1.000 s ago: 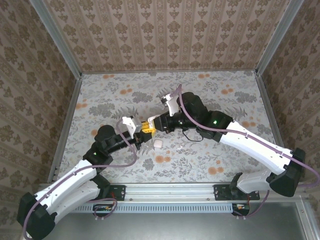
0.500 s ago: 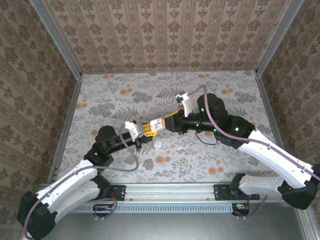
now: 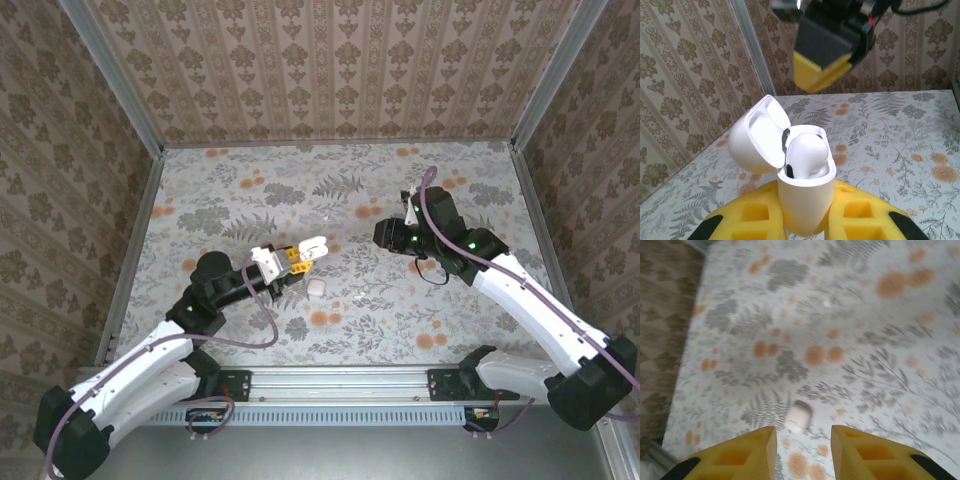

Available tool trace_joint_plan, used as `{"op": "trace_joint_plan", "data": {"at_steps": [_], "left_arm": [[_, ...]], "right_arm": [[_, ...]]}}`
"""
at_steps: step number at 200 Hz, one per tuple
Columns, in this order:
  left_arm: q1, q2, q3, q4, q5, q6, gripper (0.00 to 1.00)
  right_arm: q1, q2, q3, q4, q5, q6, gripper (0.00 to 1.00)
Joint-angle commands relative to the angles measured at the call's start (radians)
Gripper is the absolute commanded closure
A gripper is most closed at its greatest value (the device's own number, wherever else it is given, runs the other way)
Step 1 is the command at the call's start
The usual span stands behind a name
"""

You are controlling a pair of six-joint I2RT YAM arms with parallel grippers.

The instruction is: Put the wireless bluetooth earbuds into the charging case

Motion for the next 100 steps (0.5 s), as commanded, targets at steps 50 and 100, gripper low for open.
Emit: {"op": "trace_joint_plan", "data": {"at_steps": [50,100], "left_arm": [[-0.003,-0.075,0.004,-0.083,-0.068,0.017,1.00],[-0.003,-0.121,-0.021,-0.106,-0.083,0.011,1.00]], "right_arm": [[0.023,0.341,-0.012,0.026,-0.073,0.141,0.66],[0.097,0.475,0.014,0.016,-0.045,0.160,0.65]]}}
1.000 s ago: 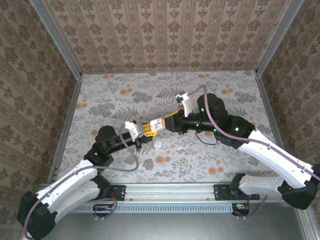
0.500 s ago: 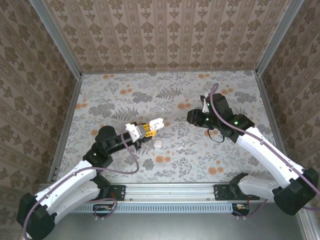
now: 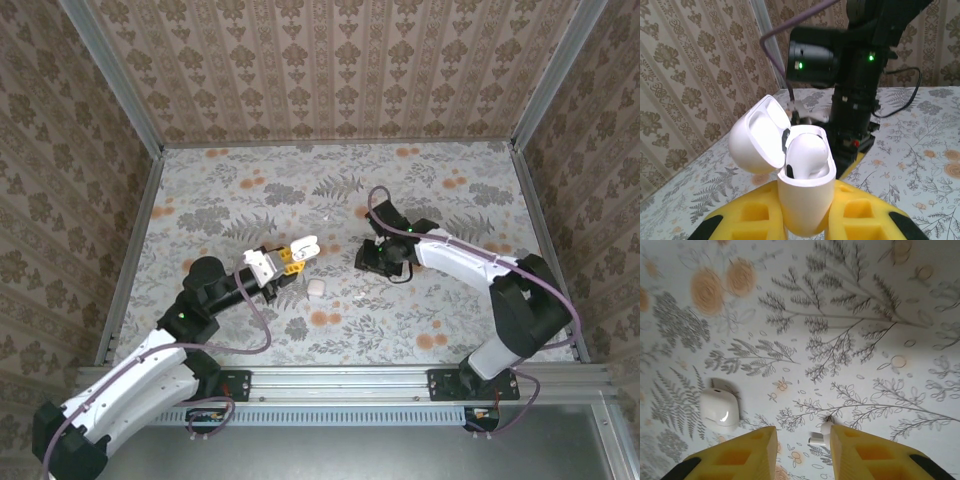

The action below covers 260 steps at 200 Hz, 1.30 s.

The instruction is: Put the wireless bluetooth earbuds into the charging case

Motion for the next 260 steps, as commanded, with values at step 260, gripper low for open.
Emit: {"op": "trace_joint_plan", "data": {"at_steps": [260], "left_arm": [[-0.003,0.004,-0.008,-0.026,0.014,0.043,1.00]], "right_arm": [[0.134,0.169,0.021,-0.103,0.127,0.041,0.64]]}}
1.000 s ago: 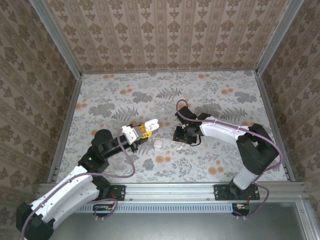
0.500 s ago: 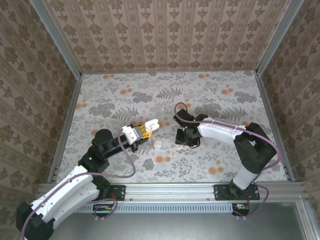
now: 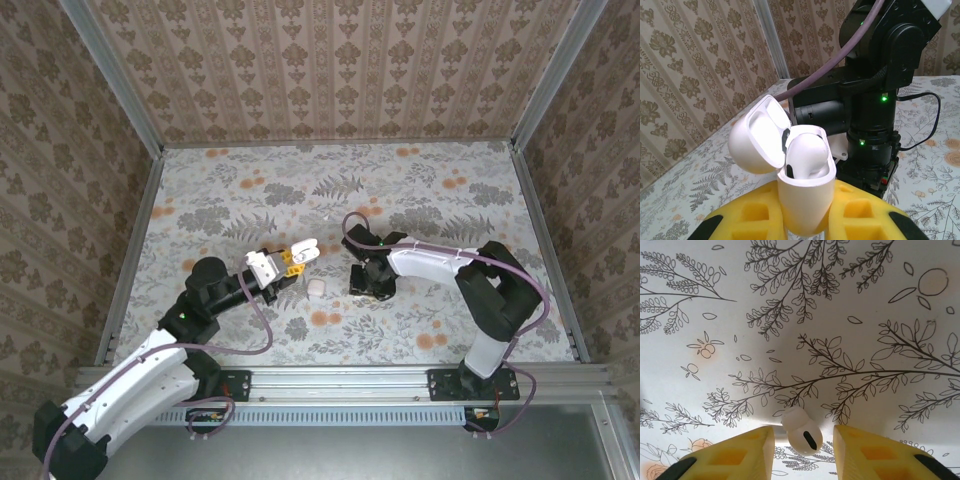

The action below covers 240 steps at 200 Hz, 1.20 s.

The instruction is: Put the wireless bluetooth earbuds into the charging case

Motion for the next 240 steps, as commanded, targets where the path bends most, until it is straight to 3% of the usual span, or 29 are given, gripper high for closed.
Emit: {"op": "trace_joint_plan", "data": {"at_steps": [1,90,135,240], "left_arm": [[-0.003,-0.004,0.002,-0.004,0.020,0.028,1.00],[-0.004,-0.004,0.002,-0.005,0.024,0.029,1.00],[-0.003,-0.004,0.004,-0.010,0.029,0.025,1.00],[-0.004,0.007,0.015,-0.009,0.049,-0.004,1.00]], "right_arm": [[0.007,0.025,0.021,-0.031,0.032,0.004,0.65],[0.014,0.043,0.040,-0.047,0.064,-0.045,0.79],[0.024,0.011,0.082,-0.110,0.131,-0.113,0.81],[0.095,-0.294,0.106,-0.152,0.363,-0.355,0.86]]}}
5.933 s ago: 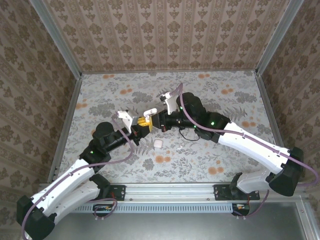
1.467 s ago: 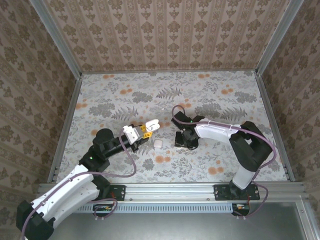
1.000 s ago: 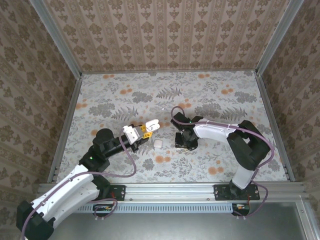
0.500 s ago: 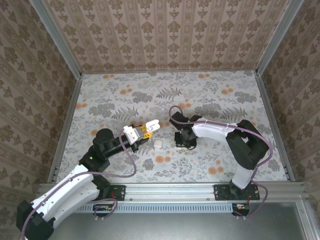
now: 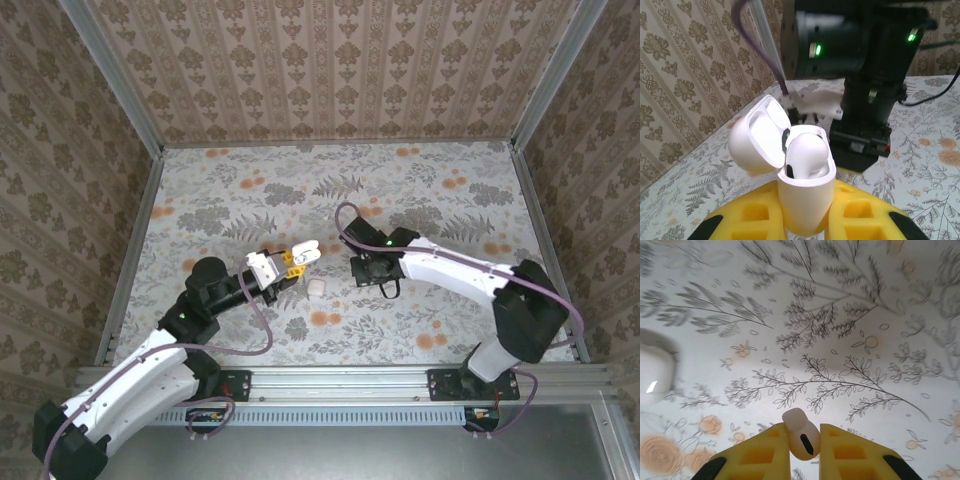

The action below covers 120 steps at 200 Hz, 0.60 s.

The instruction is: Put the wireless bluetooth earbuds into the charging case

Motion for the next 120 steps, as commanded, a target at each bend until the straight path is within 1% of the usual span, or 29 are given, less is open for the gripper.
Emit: {"op": "trace_joint_plan", "data": {"at_steps": [1,61,88,120], "left_arm": [[-0.004,0.006,0.015,-0.009,0.027,-0.011,1.00],[-0.005,0.052,0.044,-0.024,0.088,-0.029,1.00],[-0.004,0.073,0.061,-0.030,0.111,-0.044,1.00],[-0.005,0.091,0.084,-0.045,0.133,-0.071,1.00]], "right_arm": [[0.020,-0.084,0.029,-0.036,0.100,-0.102,0.86],[0.107,-0.284,0.063,0.006,0.196,-0.285,0.88],[0.134,-0.325,0.085,0.023,0.200,-0.339,0.89],[0.198,-0.349,0.094,0.074,0.222,-0.415,0.90]]}}
